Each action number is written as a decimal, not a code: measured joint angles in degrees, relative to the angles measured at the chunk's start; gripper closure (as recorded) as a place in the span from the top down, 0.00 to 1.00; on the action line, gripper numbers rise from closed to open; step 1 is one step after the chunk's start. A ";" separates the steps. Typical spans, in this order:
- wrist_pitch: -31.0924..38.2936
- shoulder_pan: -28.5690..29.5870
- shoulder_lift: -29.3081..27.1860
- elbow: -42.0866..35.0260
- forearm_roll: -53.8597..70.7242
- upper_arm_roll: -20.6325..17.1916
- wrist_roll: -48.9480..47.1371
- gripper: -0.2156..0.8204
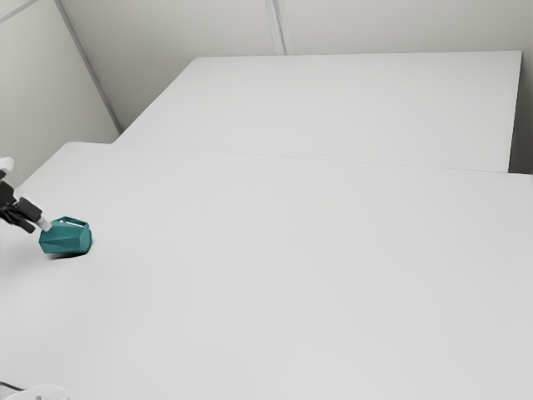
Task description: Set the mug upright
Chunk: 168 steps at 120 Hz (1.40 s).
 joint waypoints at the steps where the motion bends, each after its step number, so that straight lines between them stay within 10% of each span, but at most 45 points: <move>1: -0.01 0.33 0.11 0.07 0.00 -0.34 0.16 0.79; 65: -1.80 12.65 4.82 1.61 -1.01 -14.34 7.32 0.79; 109: -4.32 16.33 6.60 1.47 -4.40 -17.41 9.63 0.77; 168: -7.37 18.19 7.05 0.95 -10.13 -18.57 11.12 0.19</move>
